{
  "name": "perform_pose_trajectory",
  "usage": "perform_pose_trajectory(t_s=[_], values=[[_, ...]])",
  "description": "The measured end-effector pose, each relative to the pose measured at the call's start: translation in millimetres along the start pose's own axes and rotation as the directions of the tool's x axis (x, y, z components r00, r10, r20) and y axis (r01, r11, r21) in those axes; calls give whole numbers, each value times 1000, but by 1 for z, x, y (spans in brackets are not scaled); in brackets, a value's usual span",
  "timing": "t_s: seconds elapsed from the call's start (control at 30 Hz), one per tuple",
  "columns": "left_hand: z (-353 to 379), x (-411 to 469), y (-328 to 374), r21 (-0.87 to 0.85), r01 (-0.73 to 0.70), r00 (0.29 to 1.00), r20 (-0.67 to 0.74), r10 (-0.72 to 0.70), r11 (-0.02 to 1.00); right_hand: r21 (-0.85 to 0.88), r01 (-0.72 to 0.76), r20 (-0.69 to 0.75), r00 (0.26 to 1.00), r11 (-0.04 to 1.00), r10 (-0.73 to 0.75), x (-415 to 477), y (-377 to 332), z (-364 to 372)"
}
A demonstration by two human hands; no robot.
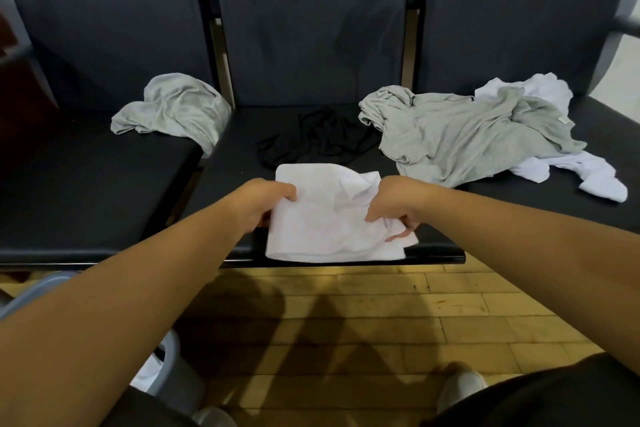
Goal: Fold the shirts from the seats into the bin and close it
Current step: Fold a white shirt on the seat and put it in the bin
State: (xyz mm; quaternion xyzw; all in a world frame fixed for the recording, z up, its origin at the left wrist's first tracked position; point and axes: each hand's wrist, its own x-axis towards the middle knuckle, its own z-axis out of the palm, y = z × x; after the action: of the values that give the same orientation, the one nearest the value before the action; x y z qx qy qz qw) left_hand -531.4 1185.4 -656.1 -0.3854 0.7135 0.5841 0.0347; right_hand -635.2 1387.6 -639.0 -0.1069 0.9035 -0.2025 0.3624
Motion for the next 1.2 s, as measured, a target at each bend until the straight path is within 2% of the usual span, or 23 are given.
perform_pose_trajectory(t_s=[0.07,0.1,0.13,0.17,0.2,0.27,0.33,0.47,0.53,0.6,0.63,0.7,0.73,0.77,0.93,1.0,1.07,1.13,1.2], values=[[-8,-4,0,-43,9,1000,9,-8,999,-1,-67,181,981,998,66,-7,-1,1],[-12,-6,-1,-18,6,1000,11,-6,1000,-97,-60,178,981,993,76,-8,-1,0],[-15,-7,-2,16,-1,1000,15,0,1000,-207,-9,97,995,978,30,-6,-1,0],[-17,-8,-4,43,-5,1000,25,4,999,-326,69,-28,996,943,-82,-2,-1,1],[-19,-9,-6,59,-9,999,33,7,998,-390,158,-142,963,907,-229,3,-2,5],[-20,-8,-8,60,-17,999,41,15,998,-370,340,-223,871,865,-438,11,-7,17],[-18,-5,-10,30,-35,999,29,34,999,-278,413,-262,836,867,-482,18,-12,33],[-12,-2,-13,73,-59,997,-45,62,996,-332,362,-329,821,871,-467,32,-11,44],[-10,0,-13,97,-66,996,-57,72,993,-193,397,-369,818,897,-441,36,-11,37],[-11,2,-12,87,-83,995,-53,88,993,37,399,-444,828,916,-342,40,-11,28],[-12,2,-13,77,-88,994,-50,92,993,207,402,-462,844,892,-274,40,-10,23],[-14,2,-14,59,-81,995,-49,84,995,536,369,-422,896,759,-137,46,-6,17],[-15,2,-14,45,-69,996,-52,72,997,616,333,-387,917,714,-94,50,-3,16],[-15,3,-14,28,-57,997,-51,58,998,627,306,-367,927,717,-75,53,0,16],[-15,1,-13,-42,-45,999,-24,44,998,346,269,-467,880,899,-84,60,-2,19],[-15,-1,-13,-38,-42,999,-14,41,998,150,187,-491,866,971,-91,51,-9,20],[-16,-5,-10,-103,-25,999,42,30,994,-19,94,-490,867,995,-91,46,-13,22],[-17,-11,-5,-220,10,993,121,17,976,-45,92,-465,880,995,-103,46,-16,23],[-18,-19,0,-331,25,982,184,39,943,120,138,-427,901,983,-74,51,-16,23]])
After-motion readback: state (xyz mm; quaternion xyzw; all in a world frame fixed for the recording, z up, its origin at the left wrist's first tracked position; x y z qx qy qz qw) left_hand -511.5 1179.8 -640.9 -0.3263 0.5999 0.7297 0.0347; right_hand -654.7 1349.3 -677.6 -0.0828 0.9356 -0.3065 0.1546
